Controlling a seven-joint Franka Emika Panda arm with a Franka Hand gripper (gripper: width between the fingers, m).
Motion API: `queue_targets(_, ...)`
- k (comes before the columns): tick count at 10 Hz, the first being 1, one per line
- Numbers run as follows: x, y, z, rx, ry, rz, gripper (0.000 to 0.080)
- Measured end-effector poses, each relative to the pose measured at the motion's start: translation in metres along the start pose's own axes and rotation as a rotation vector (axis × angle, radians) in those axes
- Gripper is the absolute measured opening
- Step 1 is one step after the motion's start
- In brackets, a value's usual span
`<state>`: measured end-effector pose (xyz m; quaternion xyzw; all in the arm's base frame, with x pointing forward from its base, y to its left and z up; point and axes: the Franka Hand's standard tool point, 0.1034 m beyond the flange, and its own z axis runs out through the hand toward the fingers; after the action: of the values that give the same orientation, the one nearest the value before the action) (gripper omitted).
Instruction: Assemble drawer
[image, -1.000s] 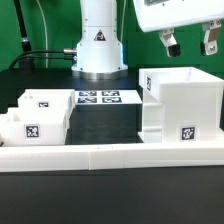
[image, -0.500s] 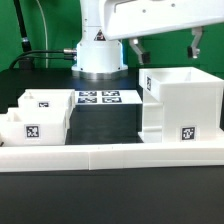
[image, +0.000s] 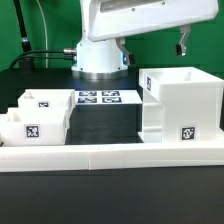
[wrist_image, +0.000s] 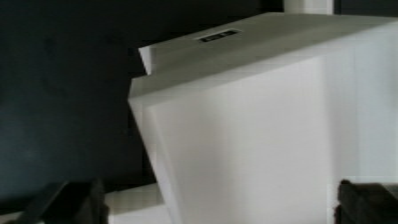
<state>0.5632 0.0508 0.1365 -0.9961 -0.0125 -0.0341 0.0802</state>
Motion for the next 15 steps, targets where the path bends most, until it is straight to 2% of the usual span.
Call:
queue_targets(2,-0.017,0.028,-0.001,-0.068,-0.042,-0.151,0.0649)
queue_targets(3,-0.022,0.040,-0.003,-0.087,-0.045,-0.154,0.0649)
queue_targets(5,-0.035,0.070,-0.001,-0.095,-0.062,-0.143,0.0649)
queue_targets(10,-0.037,0.071,0.001,-0.097,-0.065,-0.102,0.0649)
queue_targets(11,-0.045,0.077,0.005,-0.100,-0.077,-0.055,0.0649)
queue_targets(12,-0.053,0.092,0.014,-0.108,-0.094,-0.029,0.0649)
queue_targets(14,-0.058,0.118,0.035,-0.136,-0.081,-0.028,0.0649)
queue_targets(15,-0.059,0.126,0.045,-0.148,-0.075,-0.038,0.0649)
